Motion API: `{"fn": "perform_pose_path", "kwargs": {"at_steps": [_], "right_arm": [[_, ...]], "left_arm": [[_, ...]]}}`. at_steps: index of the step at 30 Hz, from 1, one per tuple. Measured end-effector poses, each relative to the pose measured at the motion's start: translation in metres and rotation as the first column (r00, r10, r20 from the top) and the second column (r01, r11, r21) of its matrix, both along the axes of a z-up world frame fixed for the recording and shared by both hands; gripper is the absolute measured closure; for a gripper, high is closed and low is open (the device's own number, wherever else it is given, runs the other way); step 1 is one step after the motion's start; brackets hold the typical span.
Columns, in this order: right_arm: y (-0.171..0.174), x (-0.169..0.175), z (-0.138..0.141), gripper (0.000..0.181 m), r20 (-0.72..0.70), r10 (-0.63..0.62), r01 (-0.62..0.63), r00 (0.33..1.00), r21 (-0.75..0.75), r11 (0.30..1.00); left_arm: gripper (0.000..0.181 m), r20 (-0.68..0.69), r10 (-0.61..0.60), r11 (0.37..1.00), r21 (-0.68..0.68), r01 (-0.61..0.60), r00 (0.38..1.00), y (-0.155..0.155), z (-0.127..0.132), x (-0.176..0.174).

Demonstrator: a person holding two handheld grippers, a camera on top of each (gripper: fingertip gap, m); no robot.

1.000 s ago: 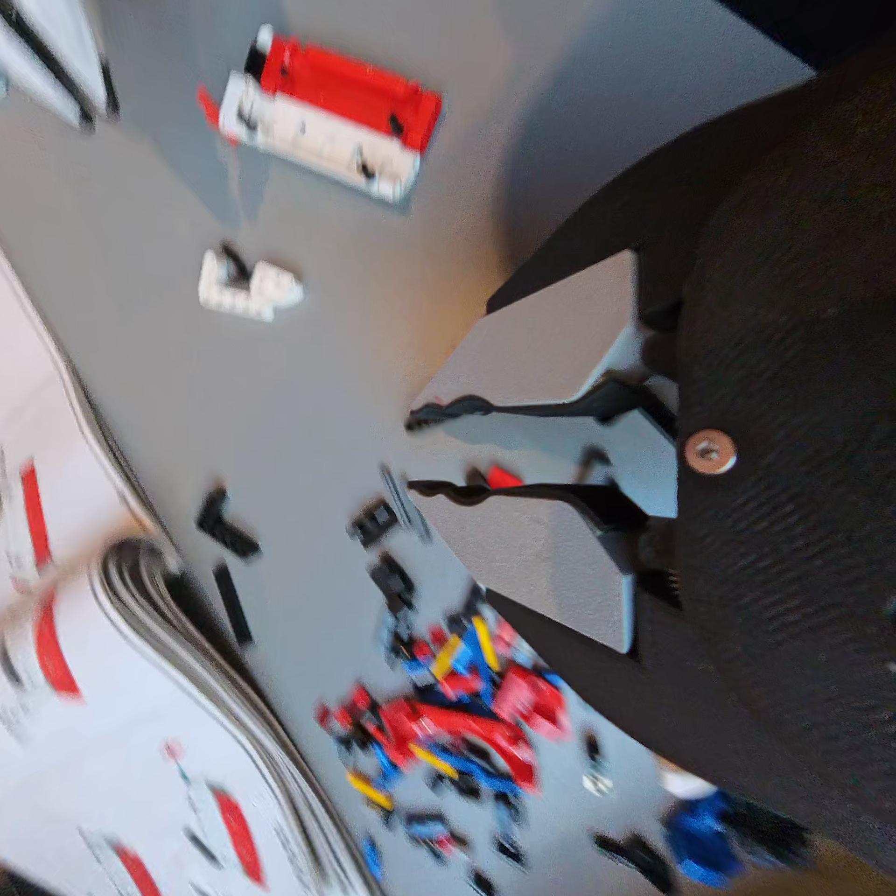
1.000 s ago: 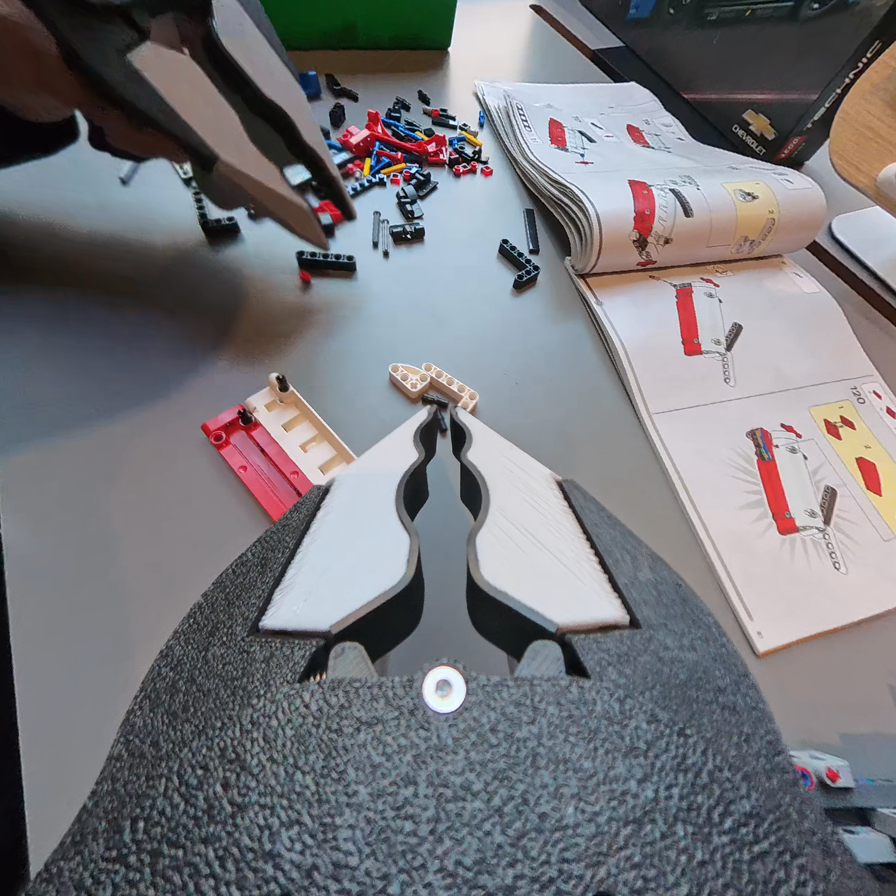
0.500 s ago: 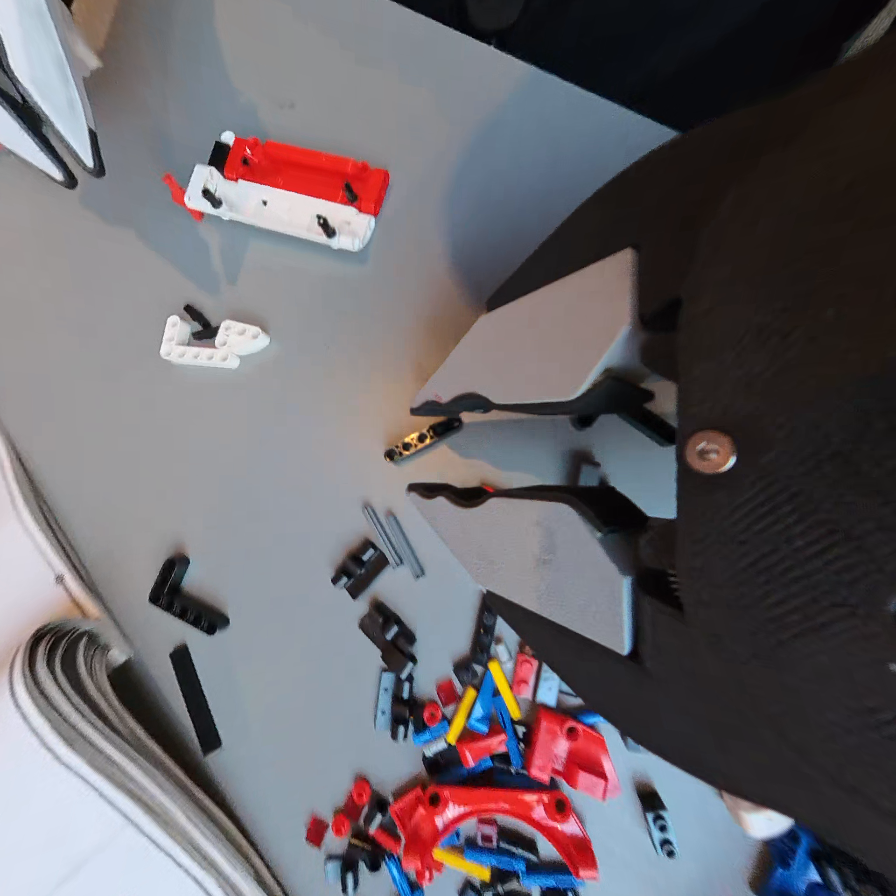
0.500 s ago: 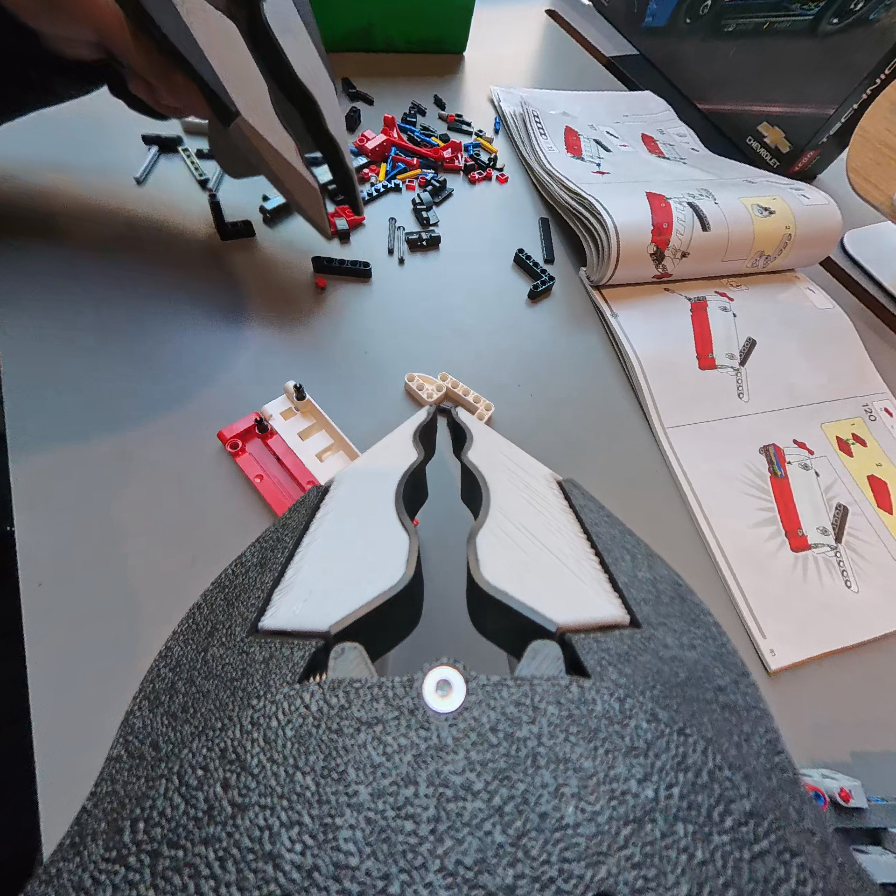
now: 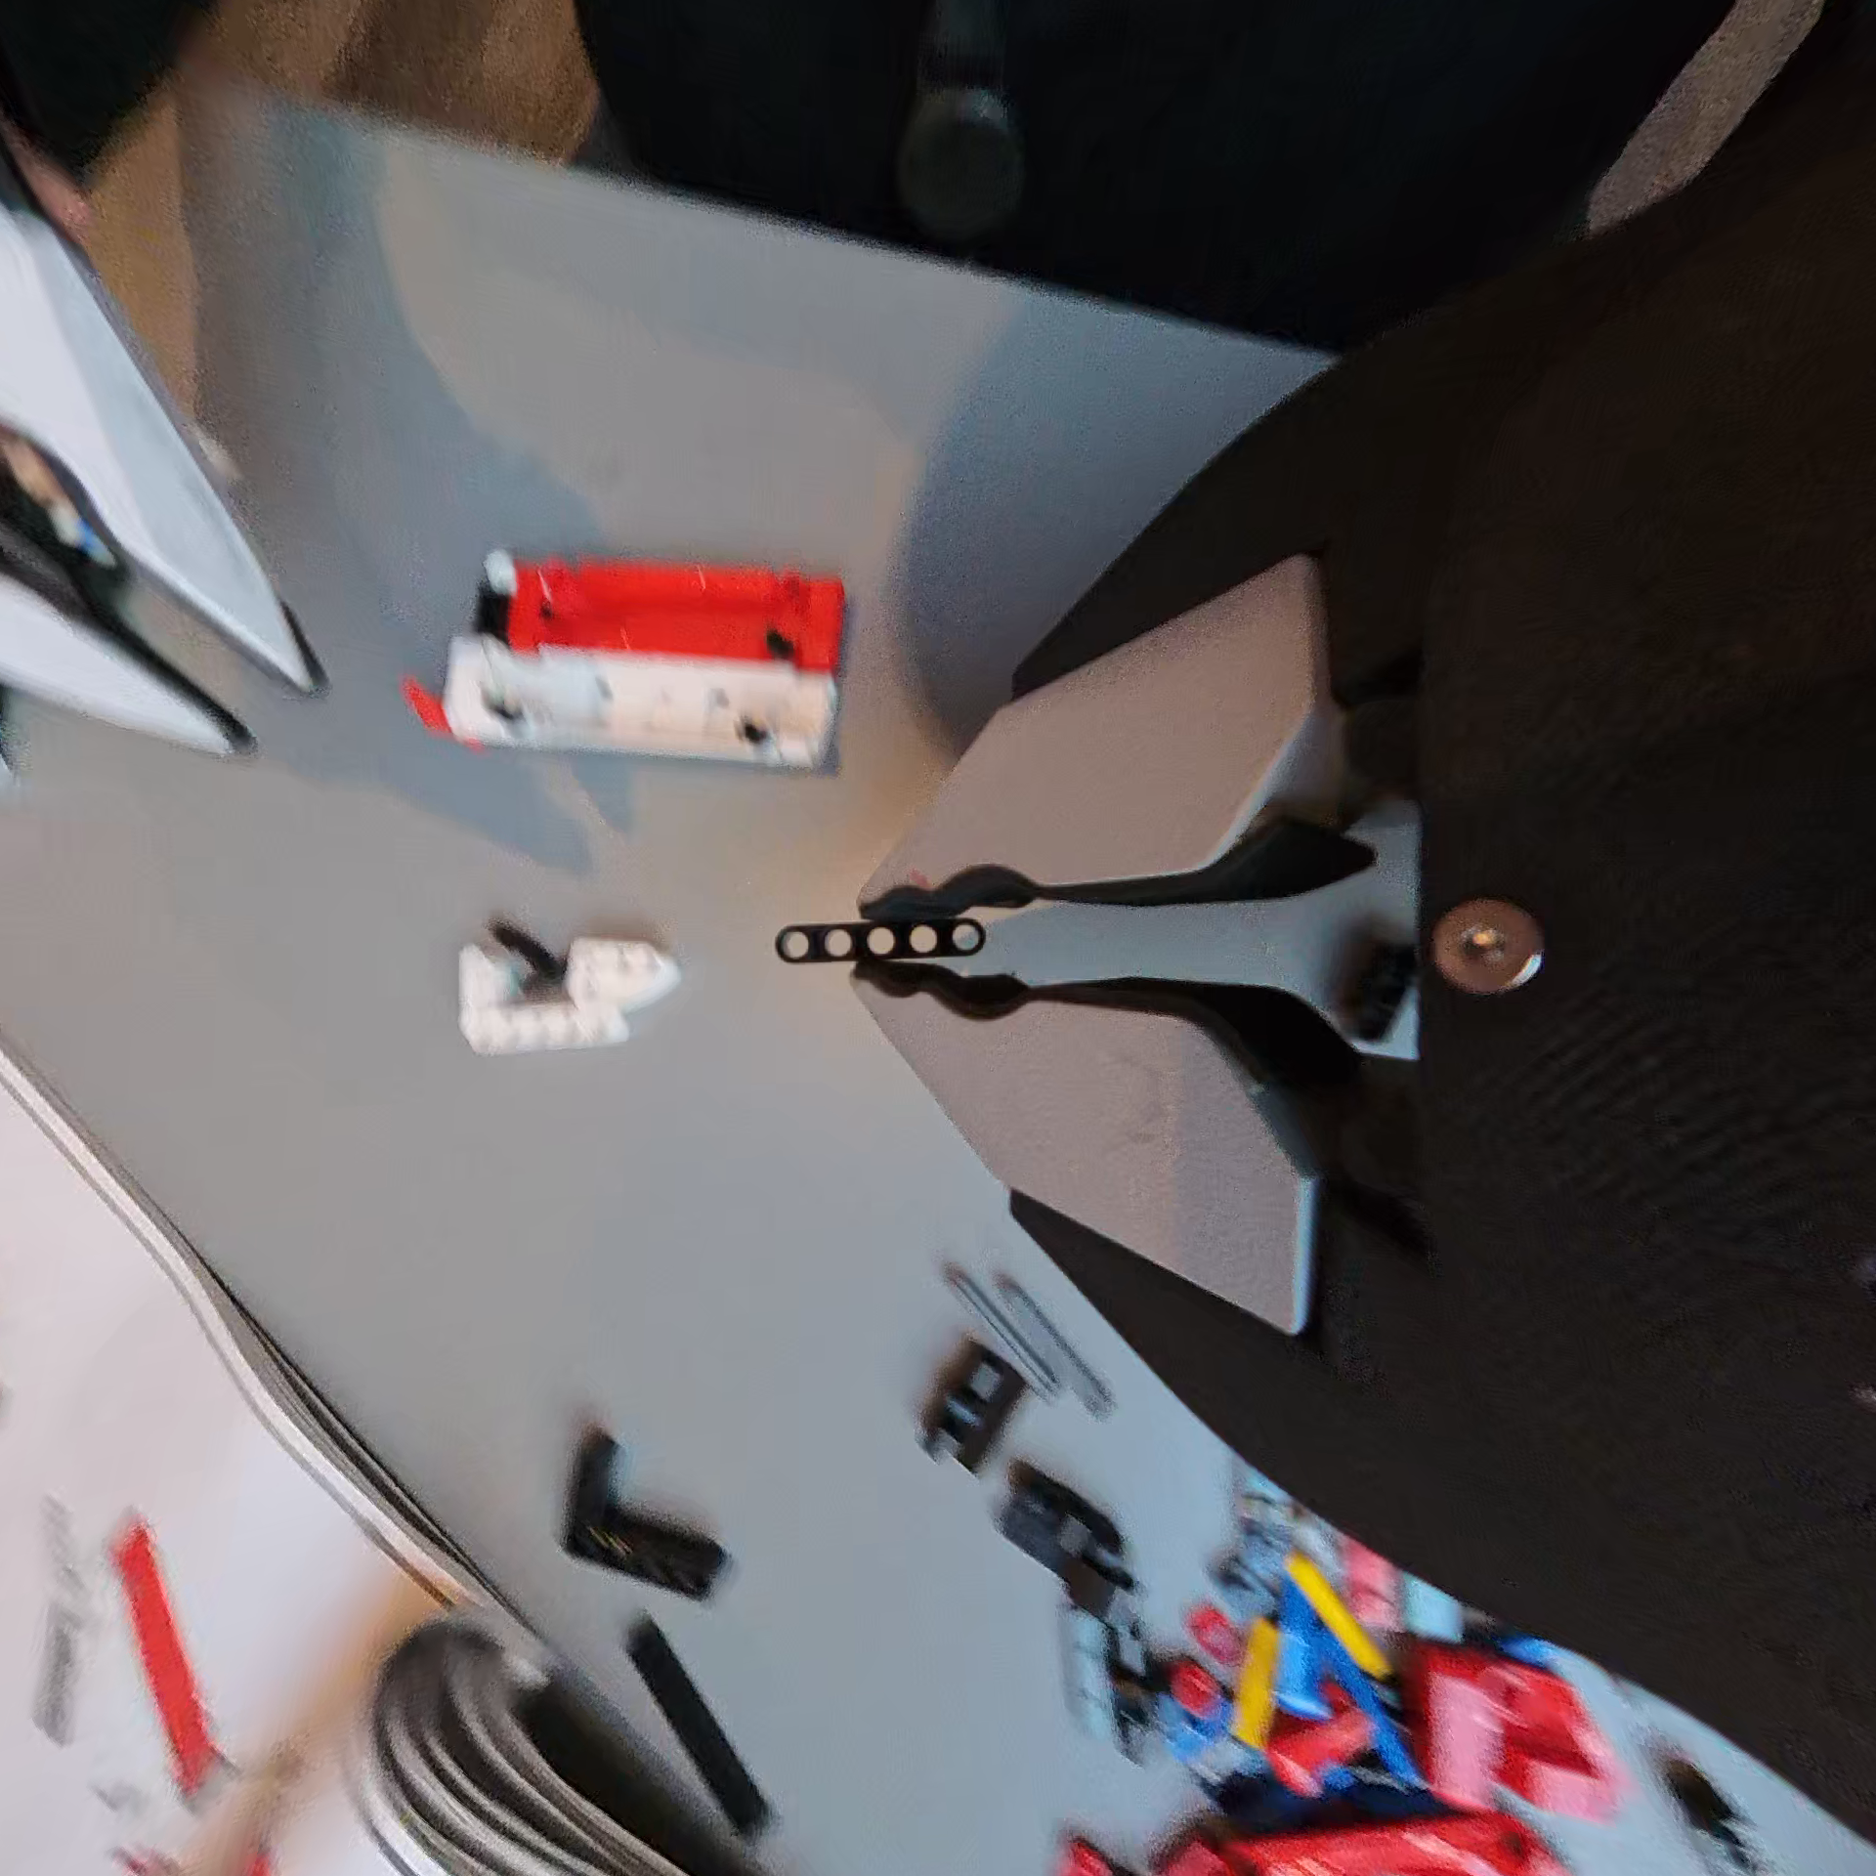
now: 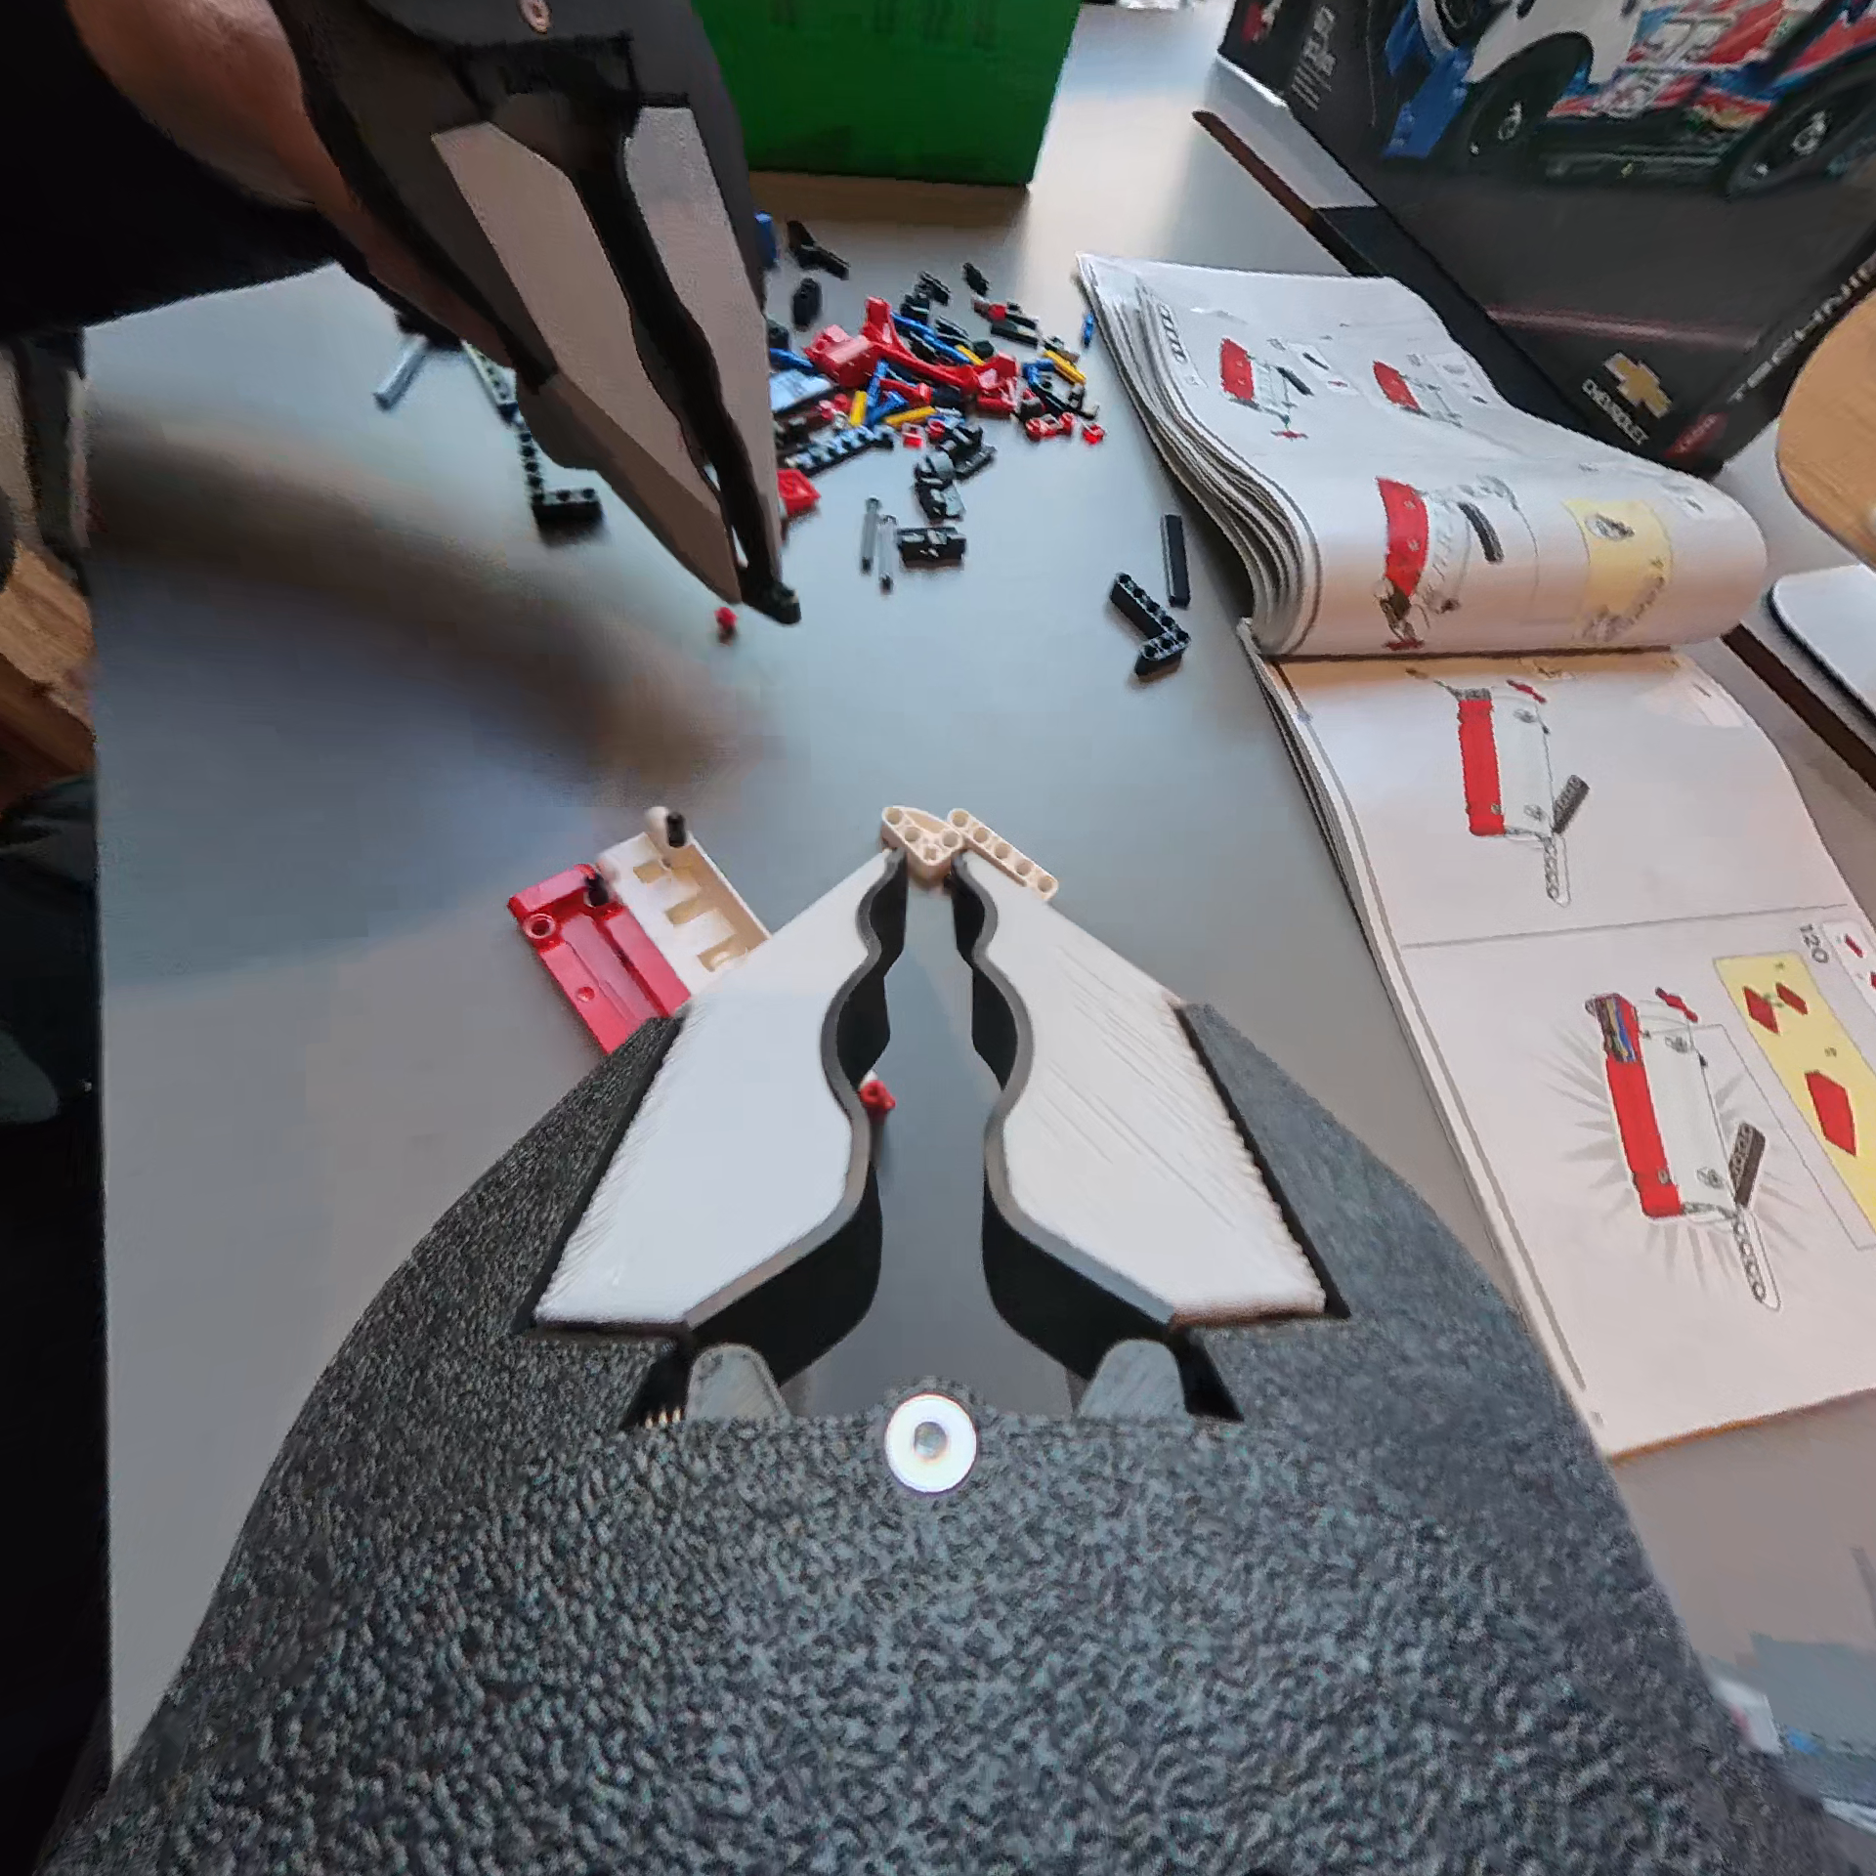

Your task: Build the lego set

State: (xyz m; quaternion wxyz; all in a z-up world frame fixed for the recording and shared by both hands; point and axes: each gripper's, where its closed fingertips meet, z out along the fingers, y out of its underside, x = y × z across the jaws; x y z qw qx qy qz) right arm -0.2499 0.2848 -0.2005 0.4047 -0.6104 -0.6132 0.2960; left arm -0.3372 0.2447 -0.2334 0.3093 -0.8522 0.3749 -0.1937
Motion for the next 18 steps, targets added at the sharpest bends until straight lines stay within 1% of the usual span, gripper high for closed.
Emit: {"fn": "perform_pose_path", "kwargs": {"at_steps": [1,3,5,7,8,9,11,12,14,18], "right_arm": [[-0.006,-0.003,0.003,0.17,-0.005,0.03,-0.03,1.0,0.01,0.999],[-0.017,-0.01,0.006,0.166,-0.006,0.087,-0.087,0.996,0.029,0.996],[-0.028,-0.016,0.005,0.162,0.009,0.141,-0.141,0.99,0.034,0.989],[-0.036,-0.022,0.003,0.159,0.022,0.181,-0.182,0.983,0.039,0.983],[-0.041,-0.024,0.003,0.159,0.025,0.205,-0.206,0.978,0.04,0.978],[-0.046,-0.025,0.003,0.16,0.027,0.235,-0.236,0.972,0.044,0.971],[-0.052,-0.028,0.003,0.166,0.035,0.27,-0.272,0.962,0.075,0.959],[-0.052,-0.03,0.003,0.169,0.045,0.272,-0.276,0.961,0.093,0.957],[-0.052,-0.031,0.0,0.181,0.067,0.283,-0.289,0.957,0.109,0.951],[-0.05,-0.036,0.0,0.181,0.069,0.273,-0.28,0.959,0.119,0.953]], "left_arm": [[0.178,0.011,-0.04,0.999,0.006,0.04,0.999,-0.004,0.002,0.013],[0.177,-0.013,-0.09,0.996,0.025,0.09,0.996,-0.008,0.001,0.03],[0.177,-0.011,-0.147,0.985,0.091,0.147,0.989,-0.011,0.005,0.048],[0.177,-0.004,-0.233,0.955,0.188,0.229,0.973,-0.018,0.014,0.064],[0.177,-0.025,-0.245,0.942,0.231,0.244,0.969,-0.018,0.017,0.067],[0.178,-0.044,-0.248,0.934,0.255,0.251,0.968,-0.018,0.017,0.069],[0.178,-0.04,-0.266,0.927,0.261,0.268,0.963,-0.02,0.018,0.073],[0.178,-0.031,-0.257,0.93,0.263,0.256,0.966,-0.019,0.018,0.073],[0.178,-0.006,-0.226,0.938,0.269,0.22,0.974,-0.013,0.02,0.07],[0.178,0.09,-0.201,0.958,0.228,0.176,0.975,-0.011,0.022,0.067]]}}
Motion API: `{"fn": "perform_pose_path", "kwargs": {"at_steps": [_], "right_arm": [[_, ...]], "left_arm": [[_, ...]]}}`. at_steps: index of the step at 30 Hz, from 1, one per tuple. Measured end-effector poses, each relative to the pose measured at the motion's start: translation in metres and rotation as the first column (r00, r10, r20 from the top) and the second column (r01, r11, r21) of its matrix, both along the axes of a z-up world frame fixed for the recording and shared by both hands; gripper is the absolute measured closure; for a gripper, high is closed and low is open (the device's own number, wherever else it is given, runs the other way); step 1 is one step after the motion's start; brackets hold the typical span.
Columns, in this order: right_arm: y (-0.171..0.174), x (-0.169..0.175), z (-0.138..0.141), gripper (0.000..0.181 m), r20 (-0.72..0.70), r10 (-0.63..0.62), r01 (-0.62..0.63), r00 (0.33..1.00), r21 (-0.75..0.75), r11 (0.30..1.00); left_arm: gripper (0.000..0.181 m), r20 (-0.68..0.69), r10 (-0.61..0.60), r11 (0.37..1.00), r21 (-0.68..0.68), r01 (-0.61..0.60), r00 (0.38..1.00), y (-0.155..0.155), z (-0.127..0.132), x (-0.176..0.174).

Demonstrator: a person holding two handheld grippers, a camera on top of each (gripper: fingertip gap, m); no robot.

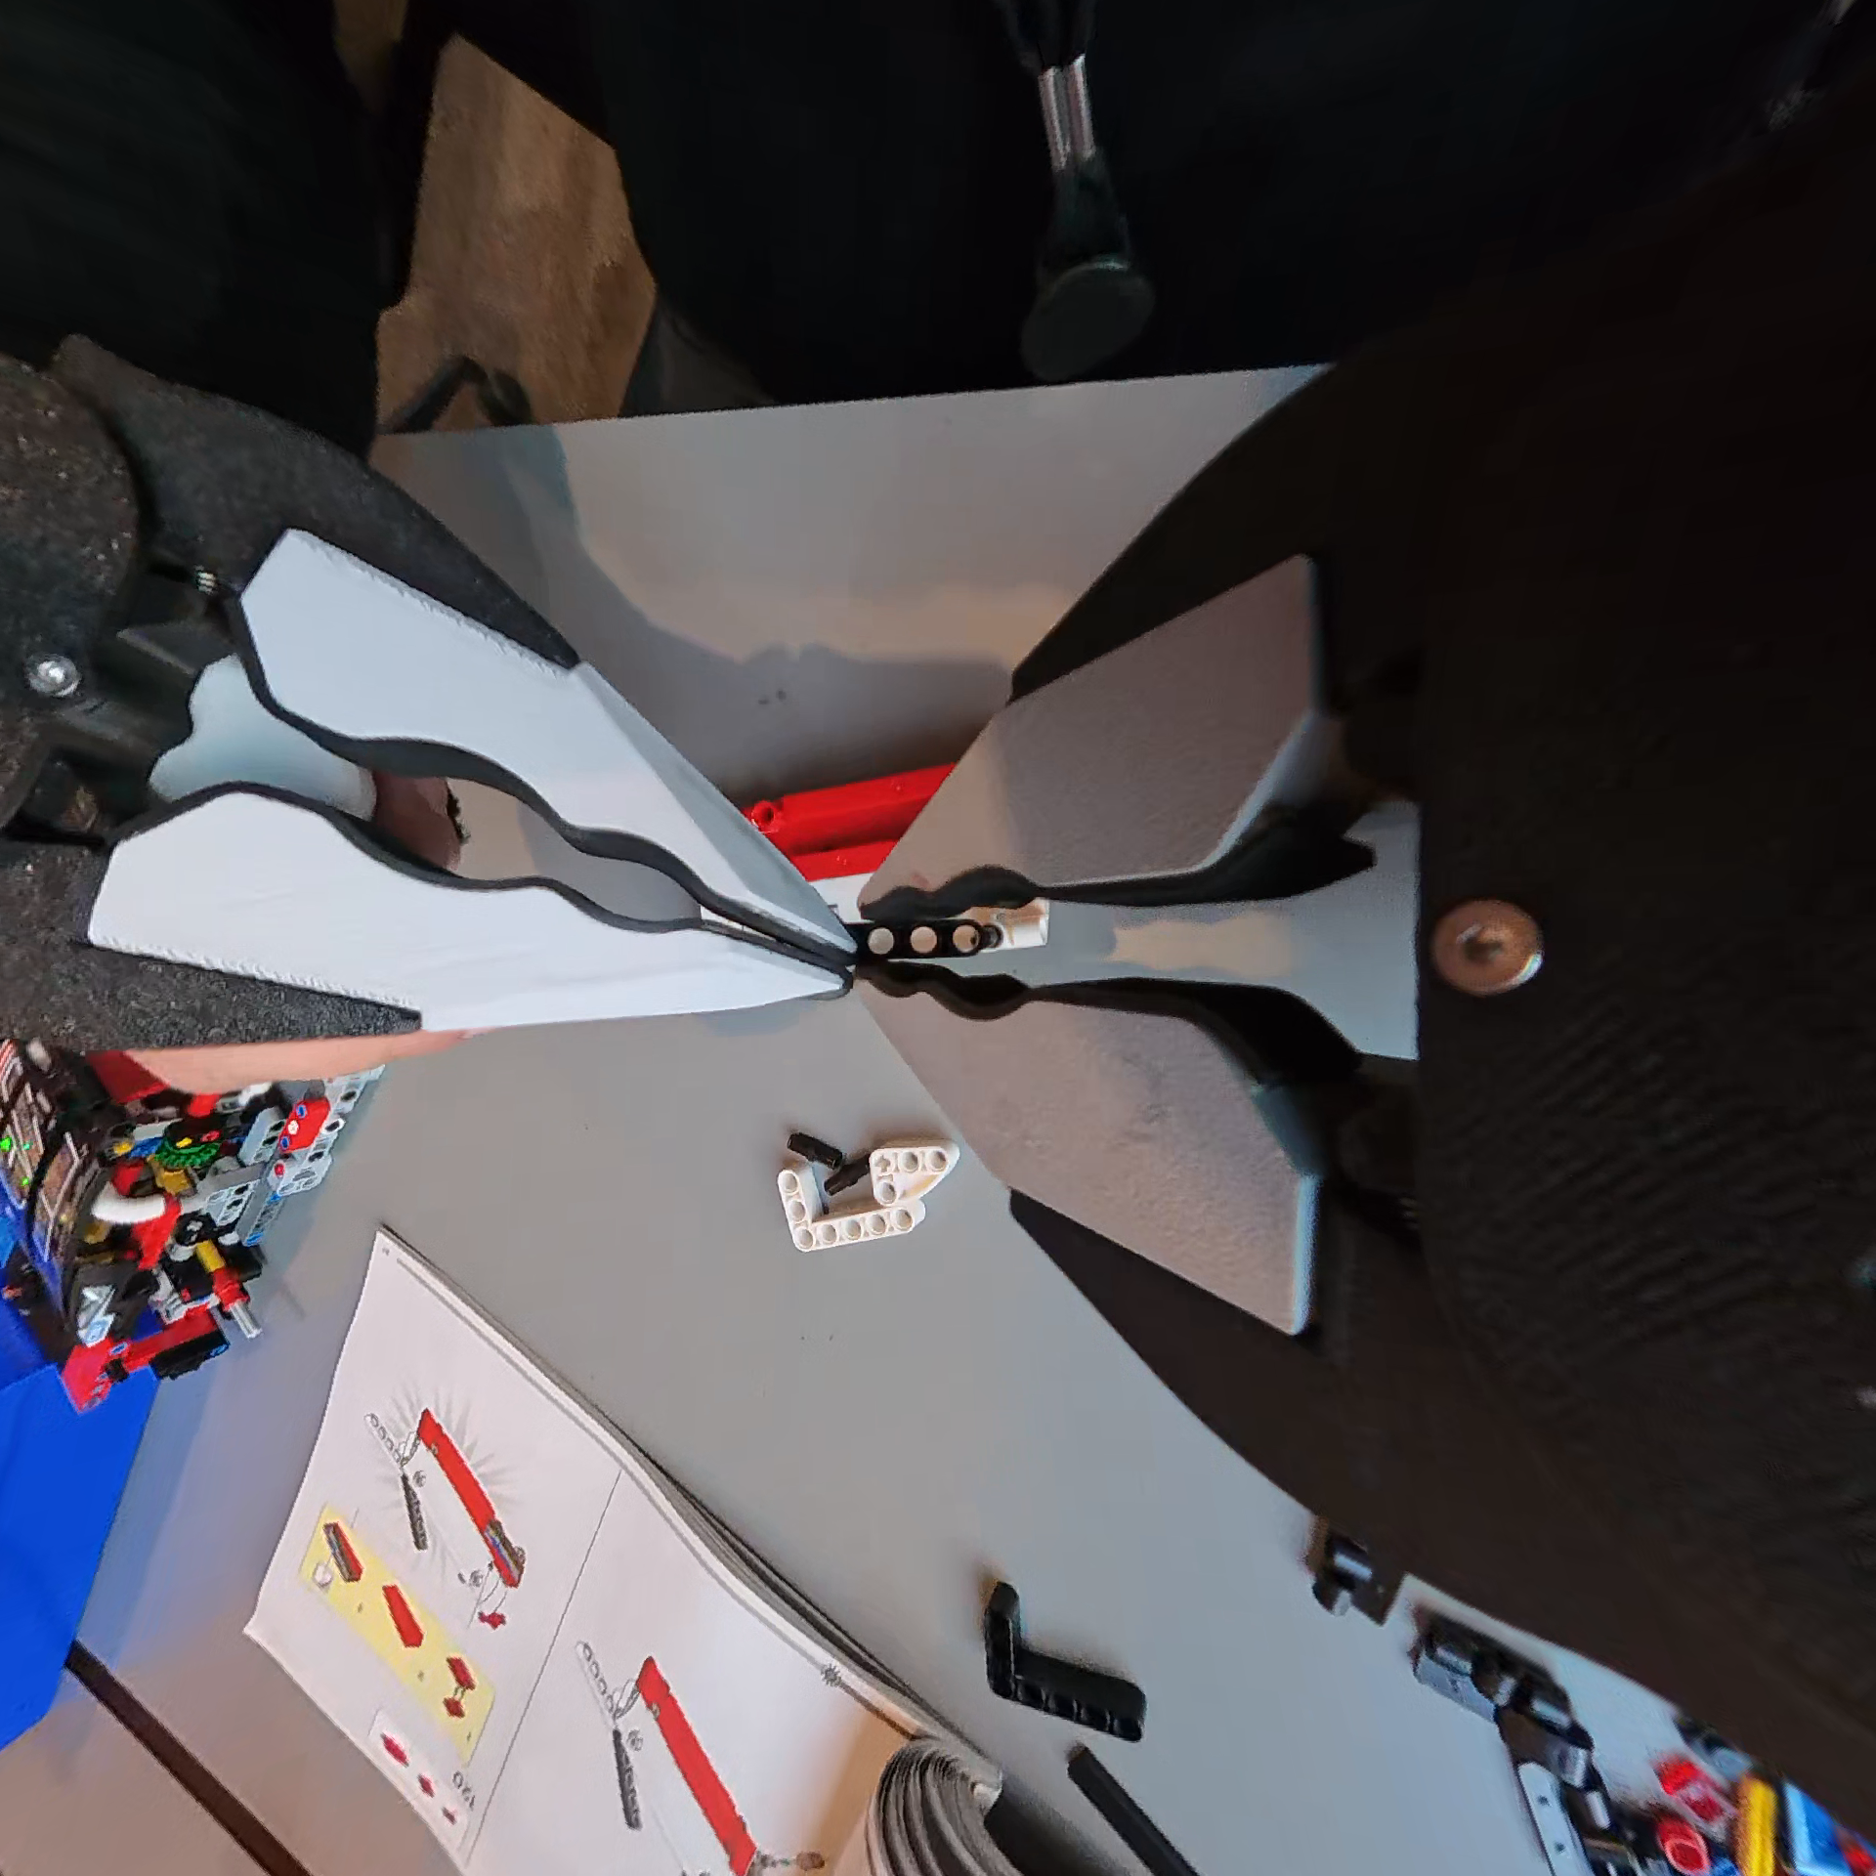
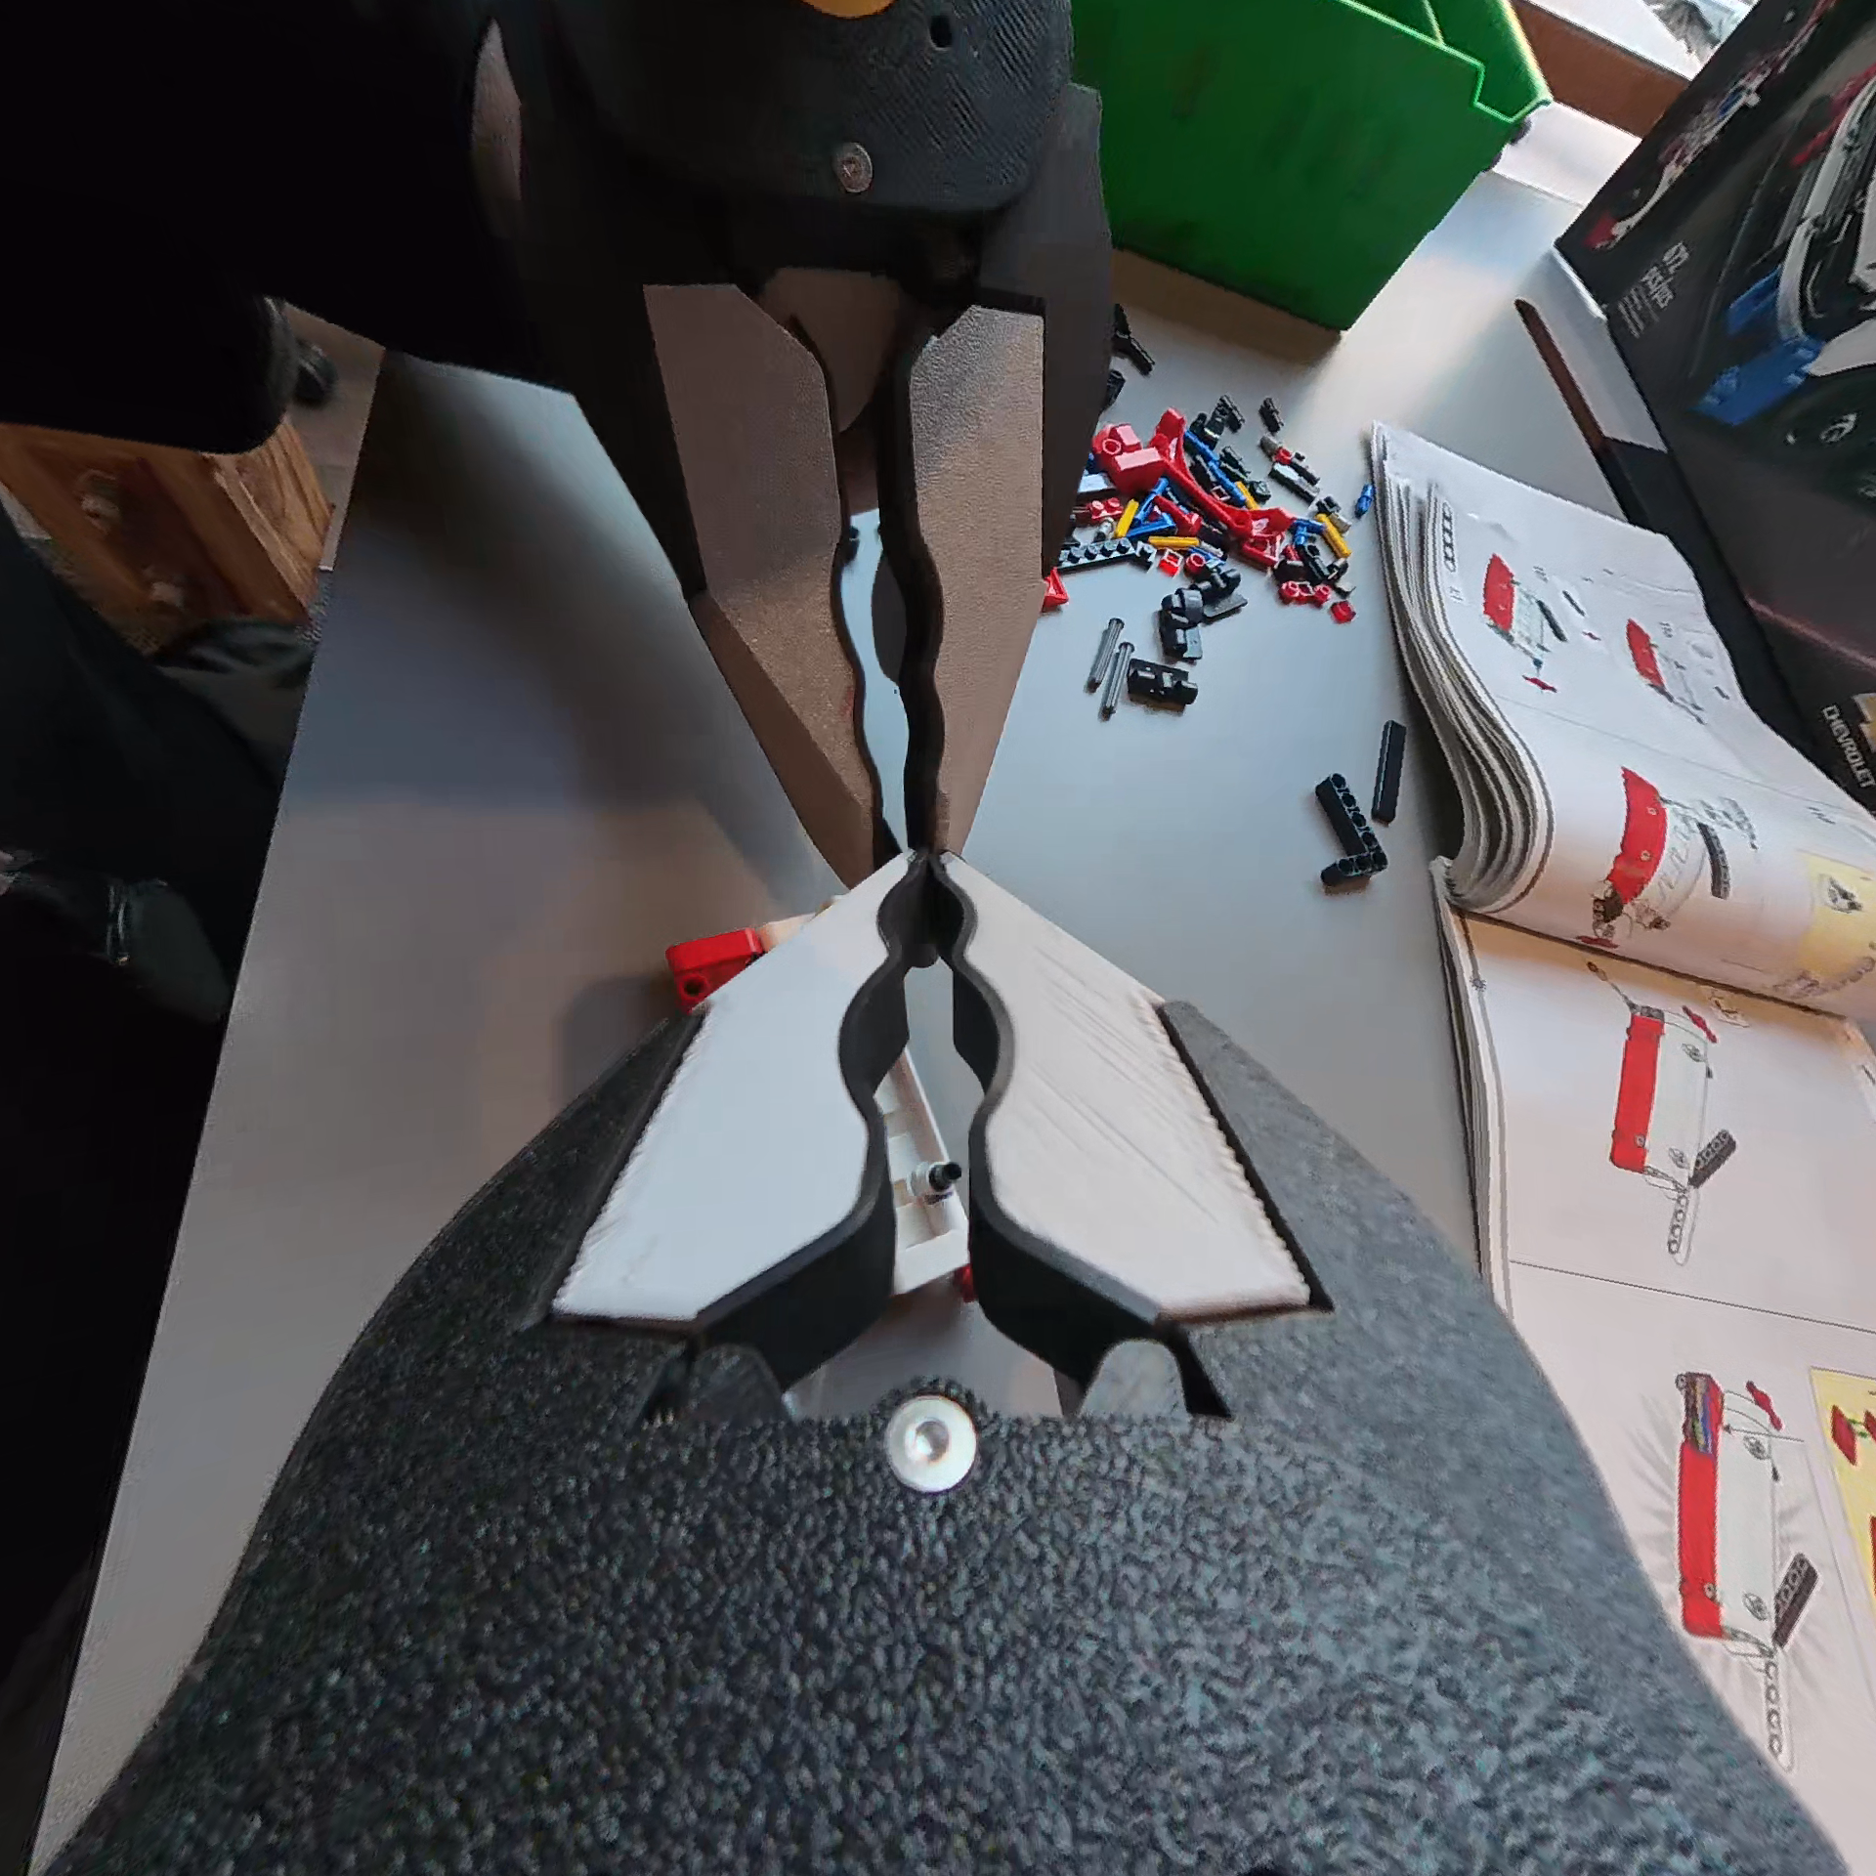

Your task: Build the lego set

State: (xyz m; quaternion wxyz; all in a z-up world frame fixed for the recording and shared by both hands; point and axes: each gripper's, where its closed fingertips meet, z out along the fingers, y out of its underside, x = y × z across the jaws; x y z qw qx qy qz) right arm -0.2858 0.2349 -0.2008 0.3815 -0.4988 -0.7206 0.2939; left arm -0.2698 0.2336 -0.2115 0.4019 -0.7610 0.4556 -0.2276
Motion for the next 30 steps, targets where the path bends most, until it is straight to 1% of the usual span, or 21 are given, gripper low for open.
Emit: {"fn": "perform_pose_path", "kwargs": {"at_steps": [3,6,9,12,14,16,19,21,24,27,30], "right_arm": [[0.0,-0.001,-0.001,0.179,0.001,0.001,-0.001,1.0,-0.006,1.0],[0.003,0.0,-0.005,0.177,0.016,-0.017,0.017,1.0,0.008,1.0],[0.012,0.002,-0.006,0.177,0.017,-0.057,0.057,0.998,-0.005,0.998],[0.019,0.001,-0.005,0.177,0.01,-0.087,0.088,0.996,-0.038,0.995],[0.019,-0.005,-0.005,0.177,0.011,-0.079,0.08,0.997,-0.067,0.995],[0.014,-0.017,-0.004,0.177,0.019,-0.046,0.047,0.999,-0.088,0.995],[0.007,-0.043,-0.005,0.176,0.043,0.025,-0.021,0.999,-0.071,0.997],[0.006,-0.06,-0.01,0.172,0.079,0.058,-0.053,0.995,-0.067,0.996],[0.011,-0.073,-0.018,0.169,0.134,0.054,-0.049,0.989,-0.045,0.998],[0.025,-0.063,-0.014,0.17,0.124,-0.024,0.027,0.992,-0.018,0.999],[0.045,-0.034,-0.014,0.17,0.134,-0.149,0.158,0.98,-0.058,0.986]], "left_arm": [[0.178,0.003,0.015,1.0,-0.004,-0.015,1.0,0.001,-0.001,-0.003],[0.177,-0.048,0.082,0.995,-0.045,-0.084,0.995,0.001,-0.011,-0.02],[0.177,-0.106,0.205,0.969,-0.118,-0.217,0.973,-0.009,-0.023,-0.052],[0.177,-0.225,0.31,0.929,-0.136,-0.345,0.924,-0.025,-0.042,-0.086],[0.177,-0.242,0.328,0.916,-0.155,-0.37,0.913,-0.037,-0.051,-0.091],[0.177,-0.235,0.337,0.913,-0.155,-0.378,0.912,-0.041,-0.057,-0.09],[0.176,-0.202,0.359,0.908,-0.151,-0.391,0.911,-0.038,-0.058,-0.089],[0.167,-0.201,0.369,0.905,-0.146,-0.4,0.908,-0.037,-0.057,-0.092],[0.165,-0.176,0.367,0.911,-0.129,-0.391,0.914,-0.042,-0.048,-0.095],[0.164,-0.124,0.406,0.898,-0.129,-0.42,0.905,-0.044,-0.038,-0.108],[0.165,-0.094,0.452,0.877,-0.133,-0.461,0.887,-0.038,-0.032,-0.122]]}}
